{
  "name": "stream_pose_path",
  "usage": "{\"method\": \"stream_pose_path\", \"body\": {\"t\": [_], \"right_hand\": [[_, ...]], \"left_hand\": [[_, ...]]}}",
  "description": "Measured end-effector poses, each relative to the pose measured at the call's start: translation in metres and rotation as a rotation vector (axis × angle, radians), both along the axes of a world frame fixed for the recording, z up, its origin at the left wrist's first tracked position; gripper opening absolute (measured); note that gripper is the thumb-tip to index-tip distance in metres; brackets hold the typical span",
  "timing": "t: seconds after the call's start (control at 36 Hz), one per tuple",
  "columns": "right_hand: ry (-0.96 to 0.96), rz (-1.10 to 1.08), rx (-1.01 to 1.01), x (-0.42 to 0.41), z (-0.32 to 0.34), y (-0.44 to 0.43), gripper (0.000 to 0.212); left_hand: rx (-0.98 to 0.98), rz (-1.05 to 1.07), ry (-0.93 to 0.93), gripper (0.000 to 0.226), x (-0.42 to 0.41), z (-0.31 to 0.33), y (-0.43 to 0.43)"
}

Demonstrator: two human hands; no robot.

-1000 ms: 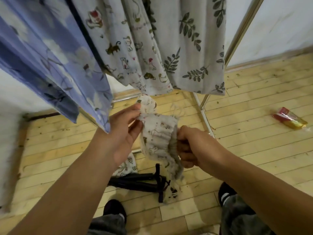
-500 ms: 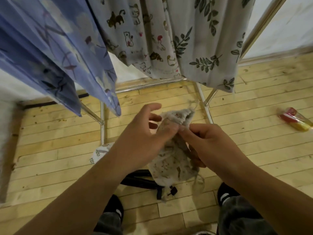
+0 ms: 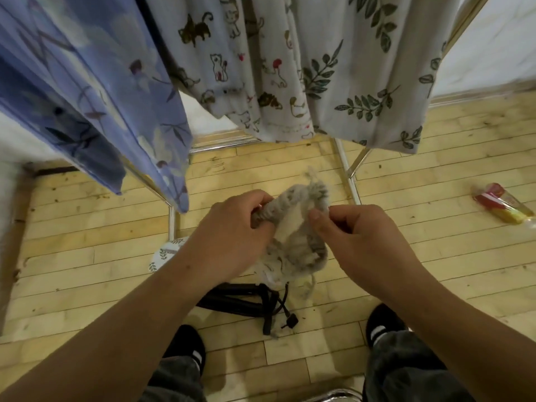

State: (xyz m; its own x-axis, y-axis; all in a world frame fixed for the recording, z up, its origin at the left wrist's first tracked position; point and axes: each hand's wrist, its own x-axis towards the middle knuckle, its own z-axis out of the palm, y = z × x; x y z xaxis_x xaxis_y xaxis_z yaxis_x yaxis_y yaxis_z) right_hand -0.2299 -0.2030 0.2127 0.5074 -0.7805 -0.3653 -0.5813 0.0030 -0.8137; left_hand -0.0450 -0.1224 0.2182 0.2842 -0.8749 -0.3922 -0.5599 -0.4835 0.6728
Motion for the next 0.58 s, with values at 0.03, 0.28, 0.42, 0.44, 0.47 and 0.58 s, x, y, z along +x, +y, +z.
{"method": "stream_pose_path", "body": {"t": [0.03, 0.28, 0.42, 0.44, 0.47, 0.58], "right_hand": [[0.020, -0.002, -0.018, -0.001, -0.001, -0.001, 0.052], [0.164, -0.003, -0.152, -0.005, -0.011, -0.007, 0.039], [0.199, -0.019, -0.184, -0.007, -0.015, -0.011, 0.034], [0.197, -0.027, -0.184, -0.007, -0.015, -0.012, 0.035], [0.200, -0.033, -0.180, -0.007, -0.016, -0.012, 0.035], [0.213, -0.033, -0.156, -0.006, -0.016, -0.013, 0.035]], "left_hand": [[-0.006, 0.027, -0.018, 0.012, 0.002, -0.001, -0.001], [-0.155, -0.002, -0.089, 0.040, 0.021, -0.009, 0.004], [-0.018, -0.179, -0.164, 0.059, 0.026, -0.016, 0.005], [0.021, -0.193, -0.164, 0.063, 0.026, -0.017, 0.006], [0.055, -0.203, -0.164, 0.068, 0.026, -0.018, 0.006], [0.174, -0.288, -0.161, 0.091, 0.026, -0.022, 0.011]]}}
